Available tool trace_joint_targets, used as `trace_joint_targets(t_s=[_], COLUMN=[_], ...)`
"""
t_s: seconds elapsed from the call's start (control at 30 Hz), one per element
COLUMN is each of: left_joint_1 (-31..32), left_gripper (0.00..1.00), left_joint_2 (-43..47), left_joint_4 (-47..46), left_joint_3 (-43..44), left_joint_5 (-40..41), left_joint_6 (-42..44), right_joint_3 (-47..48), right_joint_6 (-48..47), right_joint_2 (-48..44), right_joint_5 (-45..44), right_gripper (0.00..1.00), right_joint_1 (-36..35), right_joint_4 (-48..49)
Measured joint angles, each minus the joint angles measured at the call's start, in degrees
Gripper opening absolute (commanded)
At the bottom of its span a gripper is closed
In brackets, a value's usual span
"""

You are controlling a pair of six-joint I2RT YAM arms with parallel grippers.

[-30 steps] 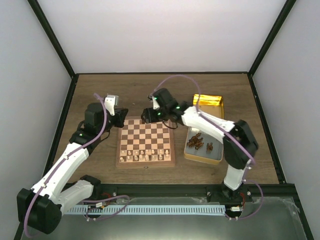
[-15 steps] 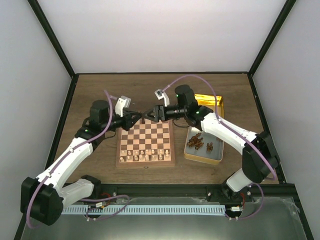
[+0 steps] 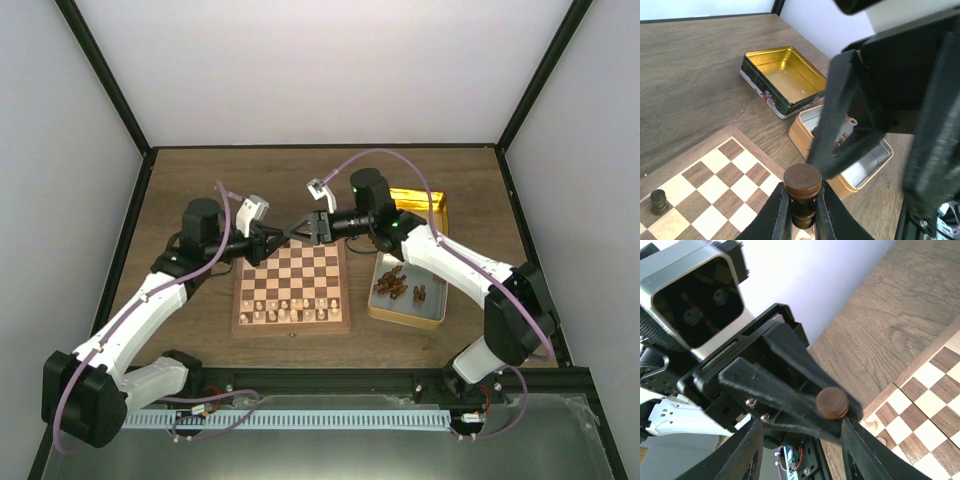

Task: Set up the chess pieces on the board
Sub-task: Place the chess piece on the chessboard.

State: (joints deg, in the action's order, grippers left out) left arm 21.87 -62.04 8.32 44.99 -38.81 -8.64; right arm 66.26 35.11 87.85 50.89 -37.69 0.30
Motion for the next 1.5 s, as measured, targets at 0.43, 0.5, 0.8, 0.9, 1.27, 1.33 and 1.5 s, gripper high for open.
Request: trace_joint_targets(t_s=[0.43, 0.5, 0.8, 0.9, 1.27, 1.33, 1.5], left_joint_1=[0.33, 0.33, 0.7, 0.85, 0.96, 0.94, 0.94], left_gripper=[0.08, 0.08, 0.08, 0.09, 0.2, 0.27, 0.42], left_joint_2=[-1.64, -1.79, -2.84, -2.95, -2.69, -2.49, -1.68], left_joint_4=[10.62, 11.63, 15.21, 15.56, 15.37, 14.93, 13.11], left_joint_3=[4.46, 4.79, 5.4, 5.49, 5.6, 5.57, 4.85], left_joint_5=[-1.81, -1.44, -0.02, 0.07, 0.92, 1.22, 1.53], left_joint_6=[10.95, 12.02, 13.64, 13.64, 13.0, 12.28, 9.64], right_joint_3=[5.84, 6.23, 7.1, 7.1, 6.88, 6.08, 2.51], right_joint_6=[-3.08, -3.45, -4.57, -4.68, -3.45, -1.97, 2.91], right_joint_2=[4.33, 4.66, 6.27, 6.29, 6.49, 6.4, 5.11], right_joint_5=[-4.68, -4.7, -3.43, -2.47, -0.26, -0.15, -0.44], right_gripper=[0.36, 0.36, 0.32, 0.27, 0.19, 0.19, 0.19], right_joint_1=[-0.52, -0.72, -1.07, -1.07, -1.18, -1.18, -1.18], right_joint_4=[-8.68, -9.53, -12.66, -12.87, -11.37, -9.2, -3.13])
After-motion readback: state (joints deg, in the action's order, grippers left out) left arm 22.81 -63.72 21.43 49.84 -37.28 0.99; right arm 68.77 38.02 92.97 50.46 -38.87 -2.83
